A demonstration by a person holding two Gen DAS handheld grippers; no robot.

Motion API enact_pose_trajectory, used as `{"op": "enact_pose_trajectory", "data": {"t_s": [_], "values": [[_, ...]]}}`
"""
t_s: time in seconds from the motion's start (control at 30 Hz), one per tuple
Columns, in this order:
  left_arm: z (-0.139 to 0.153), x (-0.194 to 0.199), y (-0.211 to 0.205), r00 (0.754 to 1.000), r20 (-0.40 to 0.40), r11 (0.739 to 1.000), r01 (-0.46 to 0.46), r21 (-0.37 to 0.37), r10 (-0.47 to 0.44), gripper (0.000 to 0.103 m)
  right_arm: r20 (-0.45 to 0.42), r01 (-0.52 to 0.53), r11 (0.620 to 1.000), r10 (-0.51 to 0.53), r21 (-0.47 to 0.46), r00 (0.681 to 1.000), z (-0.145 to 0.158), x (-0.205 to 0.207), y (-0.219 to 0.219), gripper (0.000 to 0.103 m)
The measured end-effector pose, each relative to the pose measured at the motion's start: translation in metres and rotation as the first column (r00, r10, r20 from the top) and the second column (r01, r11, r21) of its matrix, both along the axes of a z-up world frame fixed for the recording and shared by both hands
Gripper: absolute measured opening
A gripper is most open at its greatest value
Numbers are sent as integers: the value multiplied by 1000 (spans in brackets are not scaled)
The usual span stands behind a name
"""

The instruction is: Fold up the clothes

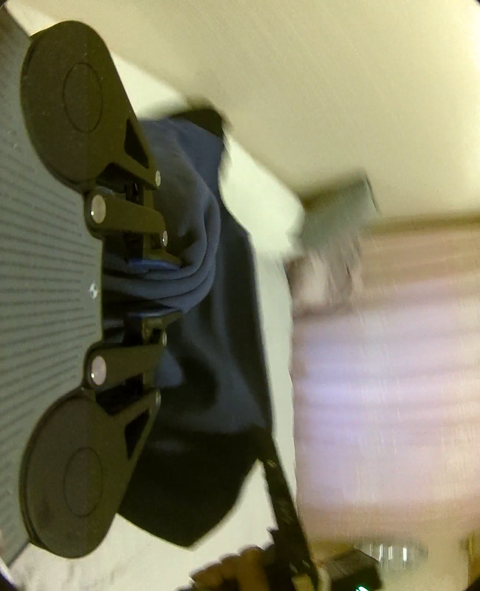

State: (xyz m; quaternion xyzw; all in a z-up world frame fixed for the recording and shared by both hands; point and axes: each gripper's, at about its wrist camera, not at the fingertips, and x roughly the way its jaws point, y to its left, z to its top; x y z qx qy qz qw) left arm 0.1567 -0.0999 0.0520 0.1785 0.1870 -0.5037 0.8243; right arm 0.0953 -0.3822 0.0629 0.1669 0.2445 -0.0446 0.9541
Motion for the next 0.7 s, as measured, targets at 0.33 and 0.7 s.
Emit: {"op": "enact_pose_trajectory", "data": {"t_s": [0.33, 0.7], "values": [[5, -268, -181, 898, -17, 897, 440, -34, -441, 0, -98, 408, 912, -402, 52, 910, -39, -323, -138, 0], [-144, -371, -241, 903, -347, 877, 367, 311, -255, 44, -407, 700, 714, -633, 23, 658, -155, -560, -218, 0]]}}
